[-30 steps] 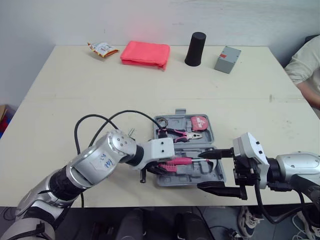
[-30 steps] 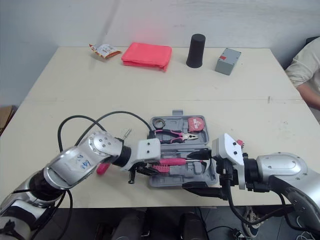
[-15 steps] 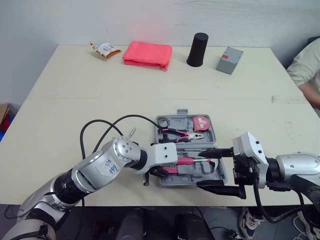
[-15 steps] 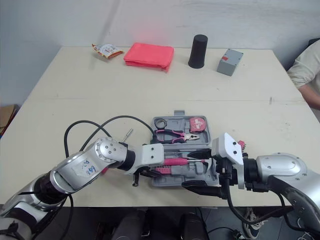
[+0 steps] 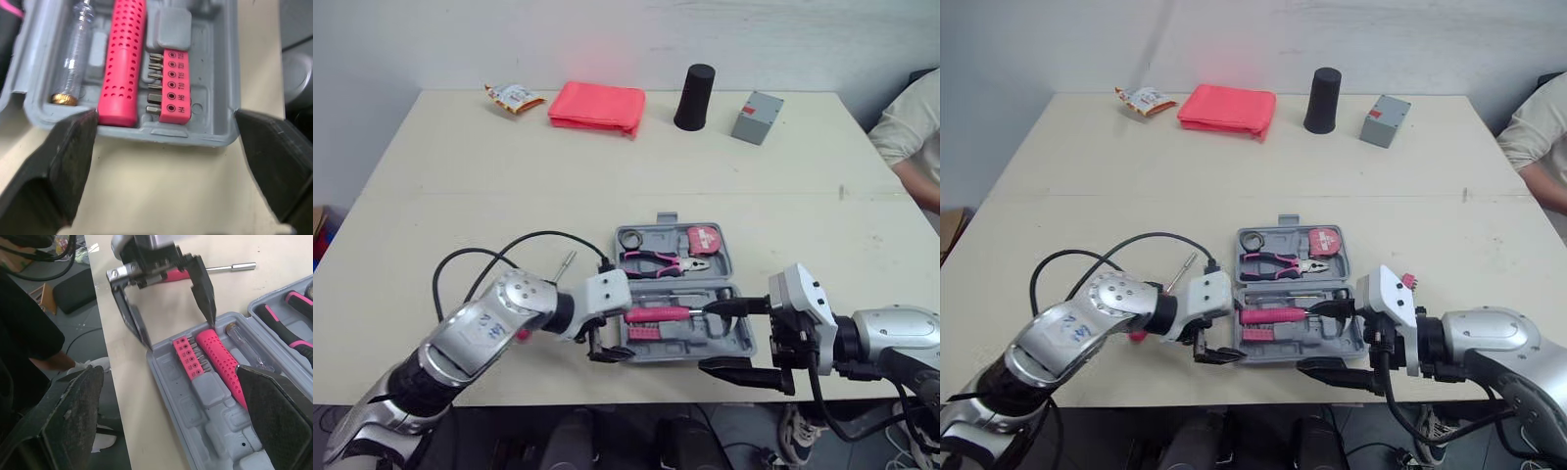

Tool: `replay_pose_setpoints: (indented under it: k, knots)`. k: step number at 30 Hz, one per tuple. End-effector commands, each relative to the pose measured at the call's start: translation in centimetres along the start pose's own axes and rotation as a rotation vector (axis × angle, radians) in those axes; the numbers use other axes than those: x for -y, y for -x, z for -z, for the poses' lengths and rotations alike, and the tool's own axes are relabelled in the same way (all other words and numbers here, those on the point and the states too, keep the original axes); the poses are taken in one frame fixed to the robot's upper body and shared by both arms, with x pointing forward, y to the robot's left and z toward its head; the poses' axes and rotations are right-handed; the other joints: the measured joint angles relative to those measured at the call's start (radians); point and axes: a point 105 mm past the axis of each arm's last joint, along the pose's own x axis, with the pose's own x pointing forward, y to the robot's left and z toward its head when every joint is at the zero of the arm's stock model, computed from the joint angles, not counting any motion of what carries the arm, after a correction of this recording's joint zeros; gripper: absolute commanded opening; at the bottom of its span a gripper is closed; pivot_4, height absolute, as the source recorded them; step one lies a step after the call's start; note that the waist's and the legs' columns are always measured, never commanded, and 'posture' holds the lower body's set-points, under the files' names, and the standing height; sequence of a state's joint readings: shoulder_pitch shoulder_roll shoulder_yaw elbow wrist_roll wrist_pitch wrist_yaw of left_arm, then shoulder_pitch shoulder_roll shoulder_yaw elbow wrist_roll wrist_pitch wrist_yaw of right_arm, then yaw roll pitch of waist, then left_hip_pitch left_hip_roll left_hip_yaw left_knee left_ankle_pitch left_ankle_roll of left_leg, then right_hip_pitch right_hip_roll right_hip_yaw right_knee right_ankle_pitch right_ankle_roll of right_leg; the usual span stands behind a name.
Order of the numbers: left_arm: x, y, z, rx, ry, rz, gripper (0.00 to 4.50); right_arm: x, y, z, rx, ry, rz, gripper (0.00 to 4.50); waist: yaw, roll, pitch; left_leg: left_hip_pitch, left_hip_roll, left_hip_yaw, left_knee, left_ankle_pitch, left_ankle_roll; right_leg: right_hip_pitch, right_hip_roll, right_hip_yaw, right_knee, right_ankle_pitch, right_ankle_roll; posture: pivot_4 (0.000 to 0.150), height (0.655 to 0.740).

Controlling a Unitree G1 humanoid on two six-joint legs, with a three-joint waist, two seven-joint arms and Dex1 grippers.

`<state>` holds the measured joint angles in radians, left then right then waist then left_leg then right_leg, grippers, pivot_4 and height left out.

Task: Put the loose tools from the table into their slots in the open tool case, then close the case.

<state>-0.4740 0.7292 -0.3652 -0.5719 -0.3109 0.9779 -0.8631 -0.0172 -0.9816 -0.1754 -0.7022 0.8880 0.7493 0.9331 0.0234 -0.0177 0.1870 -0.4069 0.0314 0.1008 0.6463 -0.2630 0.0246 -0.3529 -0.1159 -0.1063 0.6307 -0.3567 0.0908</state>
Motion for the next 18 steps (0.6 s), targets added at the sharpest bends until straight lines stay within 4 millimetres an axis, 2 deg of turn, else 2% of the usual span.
replay_pose_setpoints:
  k: [1,3,9,18]
  knots:
    - [-0.5,0.5,-1.3,0.136,-0.113,-0.027,3.66,-0.2,0.4,-0.8,0.004,0.042,0.002,4.50,0.003,0.000,0.000,0.000,0.000,0.000,0.000,0.000,0.000,0.000,0.000,0.000,0.000,0.000,0.000,0.150,0.7361]
    - [-0.7,0.2,-1.8,0.202,-0.131,-0.026,2.93,0.0,0.5,-0.8,0.002,0.044,0.010,4.50,0.006,0.000,0.000,0.000,-0.001,0.000,0.001,0.000,0.000,0.001,-0.001,0.000,-0.001,0.000,0.000,0.150,0.7361]
    - [-0.3,-0.8,-2.3,0.264,-0.155,0.065,0.03,0.7,0.8,-0.8,-0.011,0.056,0.024,4.50,0.003,0.000,0.000,0.000,-0.001,0.000,0.000,-0.002,0.001,0.001,-0.001,-0.001,-0.002,0.001,0.001,0.150,0.7361]
    - [-0.9,-2.7,-1.1,0.184,-0.184,0.093,0.03,1.0,0.2,-0.7,0.009,0.063,0.044,4.50,0.002,0.000,0.000,0.000,-0.001,0.001,0.000,-0.001,0.001,0.001,-0.001,-0.001,-0.001,0.001,0.001,0.150,0.7361]
